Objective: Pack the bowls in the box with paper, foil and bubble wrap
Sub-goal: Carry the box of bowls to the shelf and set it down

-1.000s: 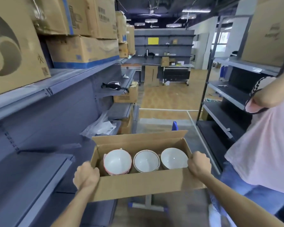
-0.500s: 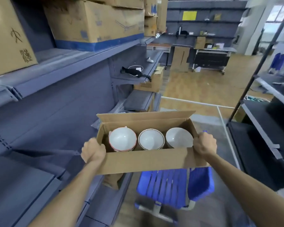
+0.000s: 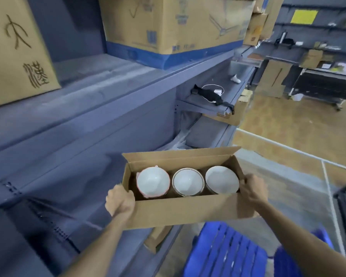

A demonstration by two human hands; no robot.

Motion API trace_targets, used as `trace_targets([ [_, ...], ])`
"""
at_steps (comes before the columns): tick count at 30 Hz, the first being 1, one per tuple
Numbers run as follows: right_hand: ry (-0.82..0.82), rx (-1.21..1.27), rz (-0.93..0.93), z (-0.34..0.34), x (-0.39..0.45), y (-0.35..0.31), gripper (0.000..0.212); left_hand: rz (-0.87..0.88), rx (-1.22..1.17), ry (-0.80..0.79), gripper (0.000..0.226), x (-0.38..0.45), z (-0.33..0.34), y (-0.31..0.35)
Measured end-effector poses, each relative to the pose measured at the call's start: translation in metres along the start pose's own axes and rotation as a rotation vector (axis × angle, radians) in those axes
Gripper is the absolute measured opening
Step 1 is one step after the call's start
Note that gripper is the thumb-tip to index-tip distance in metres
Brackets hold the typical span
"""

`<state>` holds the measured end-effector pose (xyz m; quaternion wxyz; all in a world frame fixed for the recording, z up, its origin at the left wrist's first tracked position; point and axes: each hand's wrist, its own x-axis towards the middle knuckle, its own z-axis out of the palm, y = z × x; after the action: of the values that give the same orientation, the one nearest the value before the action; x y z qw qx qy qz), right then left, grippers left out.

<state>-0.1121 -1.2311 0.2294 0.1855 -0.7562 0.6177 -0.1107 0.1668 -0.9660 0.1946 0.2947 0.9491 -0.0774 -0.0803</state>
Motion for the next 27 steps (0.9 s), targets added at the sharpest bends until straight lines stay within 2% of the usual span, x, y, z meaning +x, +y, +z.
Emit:
trace_targets([
  [5,-0.091,-0.067,-0.139,0.039,0.054,-0.053,0.016,-0.174,-0.002,0.036,0.031,0.031,0.007,-0.019],
  [15,-0.251,-0.153,-0.506,0.138,0.109,-0.161,0.026,-0.411,-0.087,0.223,0.024,0.039,0.007,-0.084],
  [17,-0.286,-0.155,-0.586,0.157,0.110,-0.174,0.033,-0.408,-0.102,0.287,0.018,0.033,0.013,-0.099],
  [19,-0.308,-0.167,-0.658,0.176,0.110,-0.187,0.030,-0.424,-0.072,0.343,0.014,0.025,0.021,-0.112],
  [23,-0.327,-0.183,-0.737,0.210,0.102,-0.201,0.023,-0.561,0.042,0.294,0.023,0.015,0.026,-0.131],
  [27,-0.338,-0.184,-0.773,0.243,0.096,-0.200,0.022,-0.608,0.001,0.321,0.026,0.015,0.035,-0.148],
])
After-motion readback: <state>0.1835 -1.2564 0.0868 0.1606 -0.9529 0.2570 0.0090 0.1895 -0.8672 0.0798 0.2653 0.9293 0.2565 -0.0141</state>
